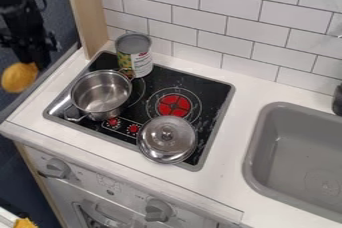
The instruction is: Put the chicken leg on the right burner
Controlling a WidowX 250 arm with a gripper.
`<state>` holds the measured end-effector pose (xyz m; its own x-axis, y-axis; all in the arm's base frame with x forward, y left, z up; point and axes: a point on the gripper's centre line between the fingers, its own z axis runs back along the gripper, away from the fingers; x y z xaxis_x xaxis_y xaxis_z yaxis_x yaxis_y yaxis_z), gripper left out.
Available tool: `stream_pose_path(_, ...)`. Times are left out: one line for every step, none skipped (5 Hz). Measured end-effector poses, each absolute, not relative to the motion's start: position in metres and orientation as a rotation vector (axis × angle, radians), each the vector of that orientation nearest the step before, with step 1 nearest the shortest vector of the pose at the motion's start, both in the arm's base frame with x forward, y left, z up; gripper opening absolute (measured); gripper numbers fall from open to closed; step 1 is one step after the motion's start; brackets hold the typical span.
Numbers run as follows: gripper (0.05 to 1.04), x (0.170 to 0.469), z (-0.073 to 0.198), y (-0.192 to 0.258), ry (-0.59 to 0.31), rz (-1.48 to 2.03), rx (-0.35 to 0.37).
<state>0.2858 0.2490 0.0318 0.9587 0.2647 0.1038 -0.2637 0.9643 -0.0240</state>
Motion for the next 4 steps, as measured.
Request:
stream_pose_path(0.253,0.29,0.052,0.223,-0.129,0.279,-0.031)
stream_pose_path(0.253,0.313,0.055,0.174,-0.188,0.238,-0.087)
stream_pose_path(0.253,0.338,0.05,0.131,-0.213,0.203,-0.077)
stream_pose_path(0.253,0.358,0.028,0.084,-0.186,0.114,-0.087)
